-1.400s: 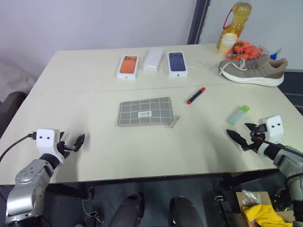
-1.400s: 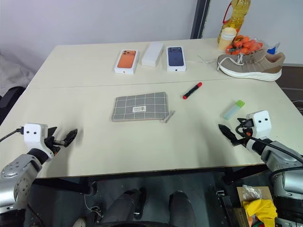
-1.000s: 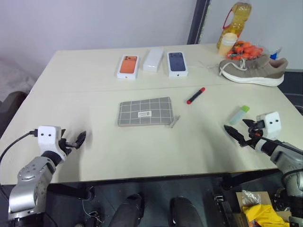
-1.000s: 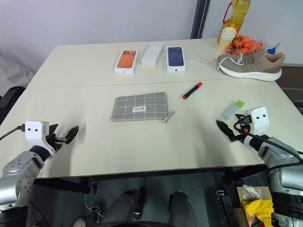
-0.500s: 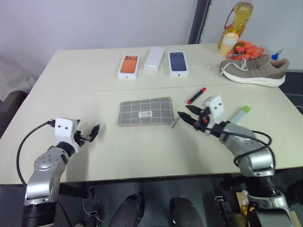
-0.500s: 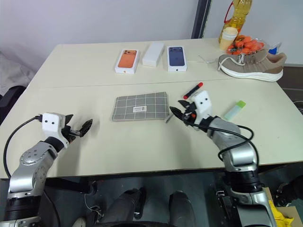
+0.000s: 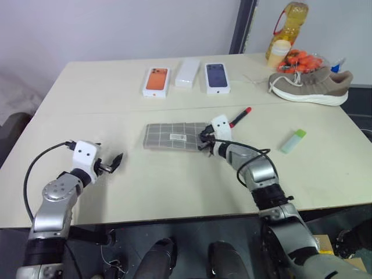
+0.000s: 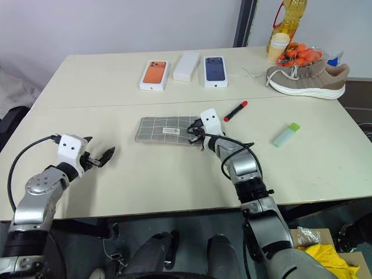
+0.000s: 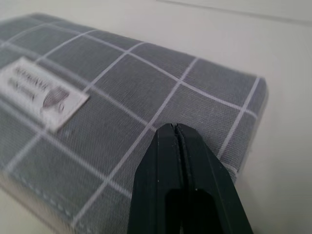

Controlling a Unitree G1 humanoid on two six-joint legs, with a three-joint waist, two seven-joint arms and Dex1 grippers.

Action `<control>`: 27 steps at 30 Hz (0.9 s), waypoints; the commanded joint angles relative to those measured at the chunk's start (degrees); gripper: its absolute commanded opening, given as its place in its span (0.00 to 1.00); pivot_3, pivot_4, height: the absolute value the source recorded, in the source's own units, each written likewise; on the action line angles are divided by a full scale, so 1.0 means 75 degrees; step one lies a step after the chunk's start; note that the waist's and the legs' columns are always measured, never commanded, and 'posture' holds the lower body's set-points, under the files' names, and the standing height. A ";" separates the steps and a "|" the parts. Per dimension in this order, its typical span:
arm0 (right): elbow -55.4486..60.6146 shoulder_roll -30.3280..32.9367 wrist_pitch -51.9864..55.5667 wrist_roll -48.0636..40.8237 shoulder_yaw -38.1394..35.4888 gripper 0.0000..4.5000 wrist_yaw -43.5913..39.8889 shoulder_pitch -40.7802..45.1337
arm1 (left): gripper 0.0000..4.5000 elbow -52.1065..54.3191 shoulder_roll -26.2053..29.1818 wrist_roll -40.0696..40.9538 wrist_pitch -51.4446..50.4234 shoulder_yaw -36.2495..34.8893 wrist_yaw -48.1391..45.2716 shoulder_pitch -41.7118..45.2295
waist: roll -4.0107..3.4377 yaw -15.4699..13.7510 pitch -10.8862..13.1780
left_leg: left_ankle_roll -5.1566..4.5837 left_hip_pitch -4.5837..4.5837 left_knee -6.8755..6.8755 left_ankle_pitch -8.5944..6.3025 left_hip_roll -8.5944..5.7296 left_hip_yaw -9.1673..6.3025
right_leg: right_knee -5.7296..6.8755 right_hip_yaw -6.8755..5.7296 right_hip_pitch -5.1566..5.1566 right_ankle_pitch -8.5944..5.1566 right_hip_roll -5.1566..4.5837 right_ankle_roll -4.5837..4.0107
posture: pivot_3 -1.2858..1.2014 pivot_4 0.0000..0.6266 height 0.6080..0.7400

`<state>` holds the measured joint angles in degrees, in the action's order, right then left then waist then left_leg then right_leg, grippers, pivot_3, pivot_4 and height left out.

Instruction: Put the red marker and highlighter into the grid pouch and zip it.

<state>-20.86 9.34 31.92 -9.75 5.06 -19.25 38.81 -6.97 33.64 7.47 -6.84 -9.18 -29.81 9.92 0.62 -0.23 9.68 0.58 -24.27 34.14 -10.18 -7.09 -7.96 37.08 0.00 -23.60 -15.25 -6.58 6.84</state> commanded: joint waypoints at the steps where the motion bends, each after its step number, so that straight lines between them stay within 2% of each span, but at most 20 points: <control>1: -0.0268 -0.0248 -0.0055 -0.0079 -0.0285 0.01 0.0162 0.0207 | 1.00 -0.0841 0.0296 -0.0673 0.1289 0.0548 -0.0378 0.0607 | -0.0001 0.0015 -0.0001 | 0.0001 0.0003 0.0000 0.0000 0.0001 -0.0001 | 0.0000 0.0001 0.0001 0.0000 0.0002 -0.0001 | 0.52 0.24 1.00; 7: -0.0256 -0.0474 -0.0101 0.0037 -0.0292 0.01 0.0196 0.0241 | 1.00 -0.3342 0.0356 -0.1749 0.4042 0.1630 -0.0773 0.2182 | 0.0000 0.0138 -0.0002 | 0.0009 0.0013 0.0000 0.0006 0.0001 -0.0005 | 0.0016 0.0000 0.0004 0.0005 0.0005 -0.0003 | 0.52 0.24 1.00; 12: -0.0087 -0.0453 -0.0084 0.0196 -0.0151 0.01 0.0161 0.0143 | 1.00 -0.5583 0.0279 -0.2574 0.6416 0.2269 -0.0452 0.3444 | 0.0000 0.0170 -0.0002 | 0.0011 0.0014 -0.0009 0.0008 0.0001 -0.0005 | 0.0021 0.0000 0.0000 0.0005 0.0005 -0.0002 | 0.52 0.24 1.00; 17: 0.0095 -0.0477 -0.0037 0.0278 -0.0120 0.01 0.0167 0.0049 | 1.00 -0.7117 0.0172 -0.3299 0.7645 0.2746 0.0101 0.4381 | 0.0001 0.0161 -0.0003 | 0.0010 0.0014 -0.0008 0.0008 -0.0001 -0.0006 | 0.0022 -0.0001 0.0001 0.0006 0.0004 0.0000 | 0.52 0.24 1.00; 22: 0.0260 -0.0511 0.0003 0.0351 -0.0082 0.01 0.0197 -0.0084 | 1.00 -0.7922 -0.0046 -0.3794 0.8410 0.3086 0.0587 0.4944 | 0.0002 0.0159 -0.0004 | 0.0009 0.0014 -0.0002 0.0009 -0.0005 -0.0008 | 0.0024 -0.0003 0.0005 0.0008 0.0004 0.0006 | 0.52 0.24 1.00; 25: 0.0355 -0.0493 0.0032 0.0394 -0.0052 0.00 0.0216 -0.0132 | 0.82 -0.8193 -0.0105 -0.3909 0.8595 0.3138 0.0770 0.5079 | 0.0002 0.0178 -0.0004 | 0.0008 0.0014 -0.0002 0.0009 -0.0005 -0.0008 | 0.0026 -0.0002 0.0004 0.0008 0.0004 0.0007 | 0.52 0.24 1.00; 27: 0.0410 -0.0480 0.0043 0.0422 -0.0034 0.00 0.0222 -0.0167 | 0.58 -0.8295 -0.0139 -0.3871 0.8680 0.3113 0.0838 0.5115 | 0.0002 0.0192 -0.0004 | 0.0008 0.0013 -0.0003 0.0009 -0.0005 -0.0008 | 0.0028 -0.0002 0.0003 0.0008 0.0005 0.0007 | 0.52 0.24 1.00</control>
<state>-19.82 5.77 32.04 -7.03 4.38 -17.77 38.06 -69.00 32.11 -21.81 56.95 14.61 -24.64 47.05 0.64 1.21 9.65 0.64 -24.17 34.11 -10.11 -7.12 -8.02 37.30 -0.02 -23.59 -15.19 -6.53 6.89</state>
